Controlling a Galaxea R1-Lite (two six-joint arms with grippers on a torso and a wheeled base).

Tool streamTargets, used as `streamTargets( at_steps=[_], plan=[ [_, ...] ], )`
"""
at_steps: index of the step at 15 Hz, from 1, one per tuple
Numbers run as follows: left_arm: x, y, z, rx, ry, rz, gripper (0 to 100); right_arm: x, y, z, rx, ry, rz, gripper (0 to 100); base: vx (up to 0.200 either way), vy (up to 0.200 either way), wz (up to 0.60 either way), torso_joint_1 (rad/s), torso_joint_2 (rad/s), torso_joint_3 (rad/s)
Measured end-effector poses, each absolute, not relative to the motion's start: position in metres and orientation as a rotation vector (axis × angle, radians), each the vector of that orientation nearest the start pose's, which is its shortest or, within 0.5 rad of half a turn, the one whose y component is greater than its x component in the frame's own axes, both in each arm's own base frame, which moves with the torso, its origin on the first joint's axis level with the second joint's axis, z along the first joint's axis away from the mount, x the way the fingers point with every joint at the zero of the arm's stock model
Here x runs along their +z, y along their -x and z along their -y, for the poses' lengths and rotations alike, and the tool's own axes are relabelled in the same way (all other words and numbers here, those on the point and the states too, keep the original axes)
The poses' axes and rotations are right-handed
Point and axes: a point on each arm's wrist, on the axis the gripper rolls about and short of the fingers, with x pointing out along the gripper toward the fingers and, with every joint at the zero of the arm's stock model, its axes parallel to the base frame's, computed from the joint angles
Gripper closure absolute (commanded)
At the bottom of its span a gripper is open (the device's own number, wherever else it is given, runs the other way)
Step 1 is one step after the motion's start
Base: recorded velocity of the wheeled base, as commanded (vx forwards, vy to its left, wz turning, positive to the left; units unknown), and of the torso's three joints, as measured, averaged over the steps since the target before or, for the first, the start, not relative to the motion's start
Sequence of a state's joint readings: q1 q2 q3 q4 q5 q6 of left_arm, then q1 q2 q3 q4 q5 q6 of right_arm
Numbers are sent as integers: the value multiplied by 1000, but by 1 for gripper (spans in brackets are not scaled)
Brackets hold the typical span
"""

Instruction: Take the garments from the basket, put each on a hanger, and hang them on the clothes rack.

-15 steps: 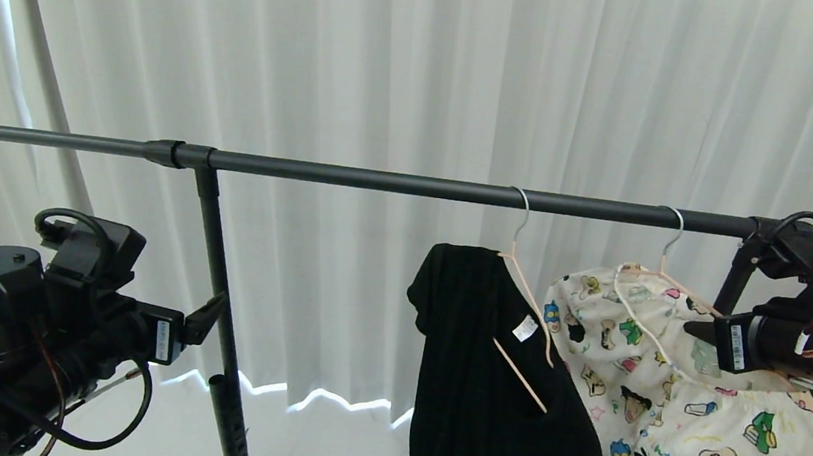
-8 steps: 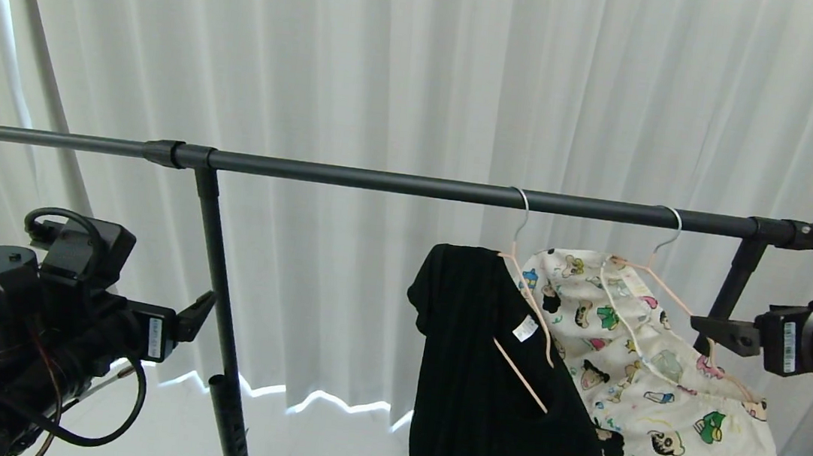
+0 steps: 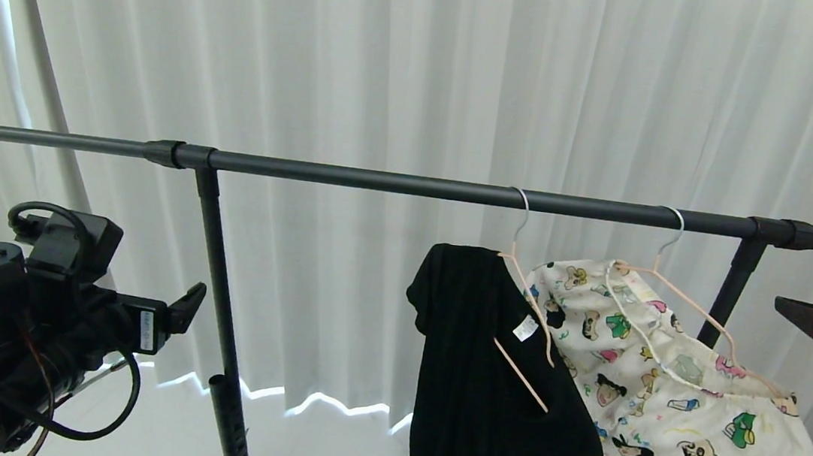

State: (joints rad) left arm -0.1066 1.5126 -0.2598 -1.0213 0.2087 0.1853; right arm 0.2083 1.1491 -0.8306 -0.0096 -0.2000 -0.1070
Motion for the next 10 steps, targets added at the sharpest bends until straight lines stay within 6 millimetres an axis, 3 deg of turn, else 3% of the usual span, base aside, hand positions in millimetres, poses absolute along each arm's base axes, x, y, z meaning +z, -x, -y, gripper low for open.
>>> streamTargets(
  at_steps=[2, 10],
  plan=[
    [133, -208, 17, 80, -223, -242, 0, 260, -160, -27, 10, 168, -296, 0, 0, 0, 0, 0, 0, 0],
    [132, -208, 17, 80, -225, -246, 0, 248, -160, -19, -33, 186, -341, 0, -200, 0, 0, 1, 1, 4]
  ],
)
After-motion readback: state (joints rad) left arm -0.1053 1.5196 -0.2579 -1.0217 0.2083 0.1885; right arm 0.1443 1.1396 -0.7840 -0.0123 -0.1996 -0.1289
